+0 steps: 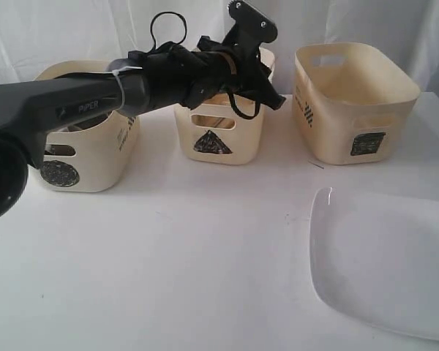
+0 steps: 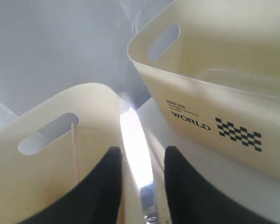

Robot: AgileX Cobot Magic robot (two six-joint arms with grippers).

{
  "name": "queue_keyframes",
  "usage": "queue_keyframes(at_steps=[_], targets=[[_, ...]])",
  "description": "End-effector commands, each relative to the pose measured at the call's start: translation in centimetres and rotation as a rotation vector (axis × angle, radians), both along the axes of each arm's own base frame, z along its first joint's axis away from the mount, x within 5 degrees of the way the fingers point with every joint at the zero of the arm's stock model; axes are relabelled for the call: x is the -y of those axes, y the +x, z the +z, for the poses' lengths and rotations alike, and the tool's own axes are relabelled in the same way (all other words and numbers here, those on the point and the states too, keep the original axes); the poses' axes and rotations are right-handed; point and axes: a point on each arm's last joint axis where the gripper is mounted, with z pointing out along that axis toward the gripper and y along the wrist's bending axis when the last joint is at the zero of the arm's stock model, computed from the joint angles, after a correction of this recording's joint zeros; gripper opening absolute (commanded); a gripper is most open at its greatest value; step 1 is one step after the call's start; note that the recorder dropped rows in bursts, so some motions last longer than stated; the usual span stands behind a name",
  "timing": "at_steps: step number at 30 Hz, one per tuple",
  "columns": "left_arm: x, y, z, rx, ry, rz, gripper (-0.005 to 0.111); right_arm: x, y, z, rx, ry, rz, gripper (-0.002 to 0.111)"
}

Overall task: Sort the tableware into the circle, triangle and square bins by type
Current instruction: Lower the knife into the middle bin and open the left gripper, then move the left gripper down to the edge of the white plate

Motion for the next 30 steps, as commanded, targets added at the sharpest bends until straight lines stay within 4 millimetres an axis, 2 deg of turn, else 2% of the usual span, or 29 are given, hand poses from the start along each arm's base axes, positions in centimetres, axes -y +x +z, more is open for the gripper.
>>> queue_keyframes(at_steps=[1, 8, 13, 22, 30], targets=[[-0.1, 0.1, 0.1, -0.049, -0.049, 0.026, 0.038, 0.0, 0.0, 0.0, 0.013, -0.001, -0.006, 0.0], [-0.5, -1.0, 1.5, -0.114, -0.005, 0.055, 0.035, 0.0, 0.0, 0.0, 0.013, -0.001, -0.006, 0.0], [-0.5, -3.0, 3.0, -0.194, 0.072, 0.073, 0.035, 0.0, 0.0, 0.0, 0.013, -0.001, -0.006, 0.0], [0.3, -7.8, 4.2, -0.434, 0.107, 0.054, 0.035, 0.0, 0.0, 0.0, 0.013, -0.001, -0.006, 0.0], [0.9, -12.8, 3.0, -0.594, 0.199, 0.0, 0.035, 0.0, 0.0, 0.0, 0.013, -0.001, -0.006, 0.0]])
